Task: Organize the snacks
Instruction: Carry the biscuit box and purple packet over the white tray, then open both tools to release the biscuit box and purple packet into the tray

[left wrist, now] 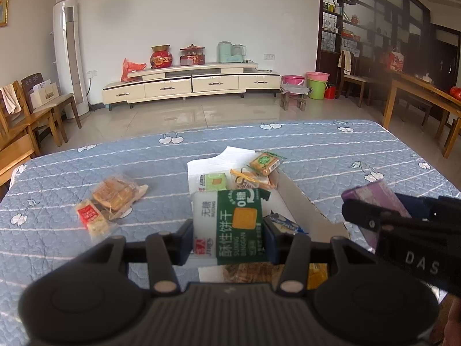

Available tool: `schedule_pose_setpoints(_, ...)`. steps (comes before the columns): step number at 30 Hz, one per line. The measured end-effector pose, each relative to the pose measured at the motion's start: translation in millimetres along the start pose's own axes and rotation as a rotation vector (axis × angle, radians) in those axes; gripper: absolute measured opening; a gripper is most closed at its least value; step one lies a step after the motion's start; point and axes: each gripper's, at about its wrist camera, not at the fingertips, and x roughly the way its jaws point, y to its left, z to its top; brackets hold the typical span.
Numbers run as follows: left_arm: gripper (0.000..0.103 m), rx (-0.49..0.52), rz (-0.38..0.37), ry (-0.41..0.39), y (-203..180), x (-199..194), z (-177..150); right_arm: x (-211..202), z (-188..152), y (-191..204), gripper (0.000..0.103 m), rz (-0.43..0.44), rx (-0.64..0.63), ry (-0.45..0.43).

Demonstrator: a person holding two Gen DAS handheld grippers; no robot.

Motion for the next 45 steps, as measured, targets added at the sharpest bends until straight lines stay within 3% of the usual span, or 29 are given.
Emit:
schedule_pose_setpoints(19, 0.048, -0.032, -0.011, 0.029, 3.3, 43.0, 14.8, 46.2, 16.1, -4.0, 0.059, 0.015, -0.029, 0.053)
schedule_pose_setpoints(38, 0.049, -0.023, -0.095, 0.069, -10.4, 80.2, 19.3, 76.1, 27.8, -7.7, 0.059, 0.014, -0.029, 0.107)
schedule_pose_setpoints(39, 0.05, -0.022, -0.097, 0.069, -11.2, 80.1, 19.6, 75.7, 28.0, -7.7, 0.06, 0.013, -0.031, 0.107)
schedule_pose_setpoints(43, 0.075, -0.013, -0.093, 0.049, -12.3, 74.7, 20.6, 70.1, 28.2, -7.3, 0.065, 0.009, -0.032, 0.098)
schedule_pose_setpoints(45, 0.076, -0.006, -0.08, 0.038, -12.4, 71.1, 21.0, 64.6, 29.1, -6.8, 0.066, 0.005, -0.031, 0.087)
